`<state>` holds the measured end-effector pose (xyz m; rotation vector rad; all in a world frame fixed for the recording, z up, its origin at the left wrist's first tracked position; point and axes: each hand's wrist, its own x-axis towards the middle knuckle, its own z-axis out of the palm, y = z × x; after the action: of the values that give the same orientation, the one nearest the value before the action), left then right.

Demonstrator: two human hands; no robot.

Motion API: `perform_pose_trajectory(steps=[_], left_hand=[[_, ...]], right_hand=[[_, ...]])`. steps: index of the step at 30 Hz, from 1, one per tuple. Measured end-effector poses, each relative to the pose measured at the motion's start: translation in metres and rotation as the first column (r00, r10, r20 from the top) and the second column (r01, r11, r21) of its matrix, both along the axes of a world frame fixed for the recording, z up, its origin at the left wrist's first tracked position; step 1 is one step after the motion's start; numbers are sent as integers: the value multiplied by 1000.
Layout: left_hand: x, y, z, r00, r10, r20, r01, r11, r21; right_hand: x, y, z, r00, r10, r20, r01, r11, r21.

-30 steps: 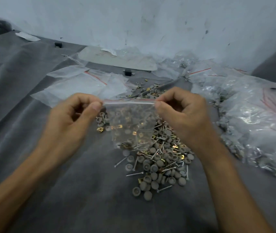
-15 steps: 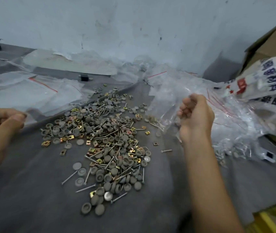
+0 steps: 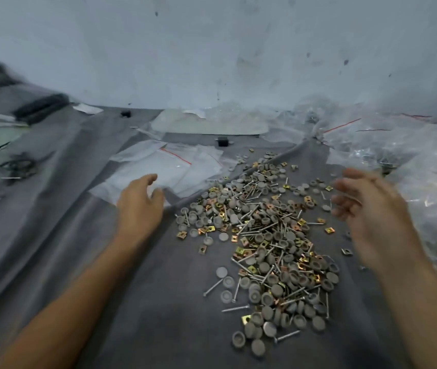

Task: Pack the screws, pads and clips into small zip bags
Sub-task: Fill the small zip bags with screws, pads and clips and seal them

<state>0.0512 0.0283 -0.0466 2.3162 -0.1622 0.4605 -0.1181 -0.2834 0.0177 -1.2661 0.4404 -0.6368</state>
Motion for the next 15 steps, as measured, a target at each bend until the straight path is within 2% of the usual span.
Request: perform_pose_trajectory(steps=[2,4,6,11,13,15], left_hand=[[21,-3,5,998,40,-55,-30,983,180],[37,-4,7,978,112,-177,-44,936,350],[47,-2,9,967,151,-206,-45,894,445],[54,6,14,981,150,-123,-104,942,320],[49,10,18,985,170,-36,-151,938,311],[37,12,23,989,115,89,-134,960,245]], right_hand=[[3,7,0,999,42,-30,-43,999,-27],[4,8,-3,996,65,-62,-67,997,-33],[3,8,-5,992,90,-89,-95,994,-49],[2,12,-4,983,151,-103,-158,986,-62],[3,17,-4,973,193,-130,-204,975,-83],[3,23,-6,959,233,-159,-251,962,-110]])
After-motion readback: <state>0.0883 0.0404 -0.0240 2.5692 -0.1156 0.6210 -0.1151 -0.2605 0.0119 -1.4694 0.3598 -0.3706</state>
